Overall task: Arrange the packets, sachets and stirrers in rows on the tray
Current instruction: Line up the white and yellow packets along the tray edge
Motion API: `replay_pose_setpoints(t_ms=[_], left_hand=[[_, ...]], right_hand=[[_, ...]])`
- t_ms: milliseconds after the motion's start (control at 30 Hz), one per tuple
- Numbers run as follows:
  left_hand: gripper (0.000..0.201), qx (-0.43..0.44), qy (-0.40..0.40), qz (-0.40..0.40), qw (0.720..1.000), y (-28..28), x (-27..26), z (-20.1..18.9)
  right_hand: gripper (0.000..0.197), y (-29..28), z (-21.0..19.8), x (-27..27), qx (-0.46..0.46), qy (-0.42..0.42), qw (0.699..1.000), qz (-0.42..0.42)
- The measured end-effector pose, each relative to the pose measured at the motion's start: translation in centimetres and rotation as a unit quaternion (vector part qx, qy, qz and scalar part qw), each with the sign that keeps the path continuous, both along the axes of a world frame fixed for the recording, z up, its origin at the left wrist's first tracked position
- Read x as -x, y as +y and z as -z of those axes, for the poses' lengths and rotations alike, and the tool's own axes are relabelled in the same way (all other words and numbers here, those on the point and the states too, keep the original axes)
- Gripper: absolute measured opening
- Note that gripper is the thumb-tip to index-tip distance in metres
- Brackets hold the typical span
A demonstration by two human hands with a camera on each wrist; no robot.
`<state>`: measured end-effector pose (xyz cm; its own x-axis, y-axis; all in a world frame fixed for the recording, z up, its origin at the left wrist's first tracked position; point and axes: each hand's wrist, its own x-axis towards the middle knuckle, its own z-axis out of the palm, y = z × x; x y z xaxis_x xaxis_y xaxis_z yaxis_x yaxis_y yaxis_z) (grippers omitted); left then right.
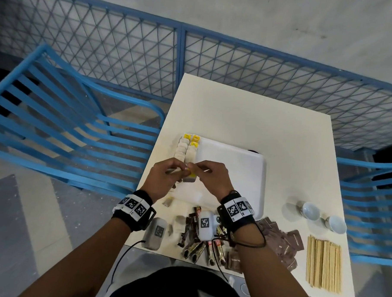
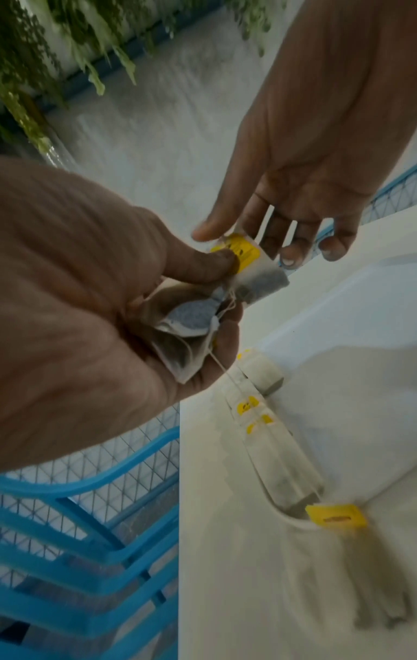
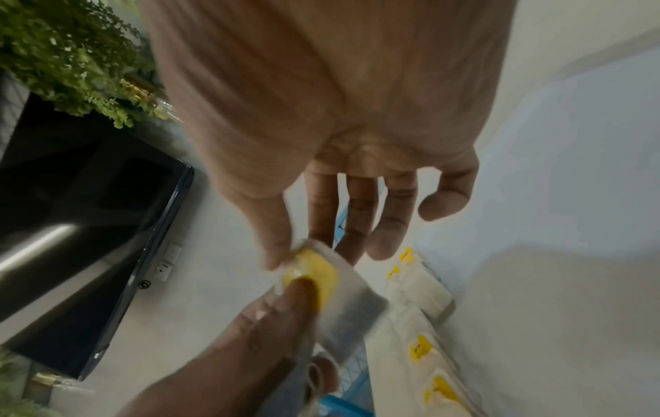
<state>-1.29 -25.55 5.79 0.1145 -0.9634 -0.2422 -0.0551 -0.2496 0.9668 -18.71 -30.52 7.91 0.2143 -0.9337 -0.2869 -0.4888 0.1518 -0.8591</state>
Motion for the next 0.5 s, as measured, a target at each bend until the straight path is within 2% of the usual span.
replay_pose_setpoints(t_ms=[167, 267, 367, 500], left_hand=[[0.016, -0.001, -0.02, 0.01, 1.0, 0.5, 0.8, -0.2], [0.015, 0.003, -0.026, 0.005, 1.0, 0.8, 1.2, -0.6], [0.014, 0.059, -0.047, 0.019, 0.997, 1.2, 1.5, -1.3], [0.012, 0.124, -0.068, 0.024, 0.99, 1.4, 1.9, -1.9]], right_hand=[[0.01, -0.5, -0.7, 1.0, 0.013, -0.053, 0.998, 0.009], [0.009, -1.1, -1.0, 1.8, 0.027, -0.071, 0.997, -0.03], [0.007, -1.7, -1.7, 2.3, 0.011, -0.092, 0.994, -0.064], [0.009, -2.5, -1.8, 2.5, -0.063, -0.107, 0.988, -0.088]])
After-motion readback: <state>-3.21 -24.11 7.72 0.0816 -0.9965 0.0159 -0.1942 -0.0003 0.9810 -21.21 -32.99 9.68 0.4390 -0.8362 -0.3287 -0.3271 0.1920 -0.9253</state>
